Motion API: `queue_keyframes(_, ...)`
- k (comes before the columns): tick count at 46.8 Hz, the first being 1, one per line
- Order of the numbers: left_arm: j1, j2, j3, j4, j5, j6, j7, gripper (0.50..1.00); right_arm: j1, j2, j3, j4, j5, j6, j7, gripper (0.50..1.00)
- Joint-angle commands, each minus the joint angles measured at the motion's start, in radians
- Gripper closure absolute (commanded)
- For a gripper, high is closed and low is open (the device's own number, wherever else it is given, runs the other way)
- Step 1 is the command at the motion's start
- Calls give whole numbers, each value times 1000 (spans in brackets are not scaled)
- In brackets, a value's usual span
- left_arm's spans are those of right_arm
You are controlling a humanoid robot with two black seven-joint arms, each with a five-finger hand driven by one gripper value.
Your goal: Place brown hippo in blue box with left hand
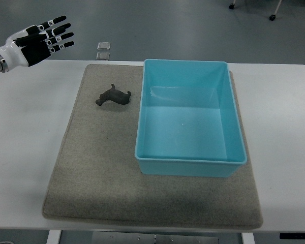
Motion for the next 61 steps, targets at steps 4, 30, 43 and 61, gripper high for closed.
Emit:
queue_keyframes(4,-20,2,-49,5,185,0,-14,500,0,0,0,0,0,0,0,564)
queue_keyframes(30,-64,2,-38,-139,986,111,-281,501,0,0,0,0,0,0,0,564)
queue_keyframes(43,-64,2,-26,-196,1320,217,-284,501,0,0,0,0,0,0,0,564)
queue_keyframes(61,-49,-72,46,-225,1635,410,-307,504,0,0,0,0,0,0,0,564)
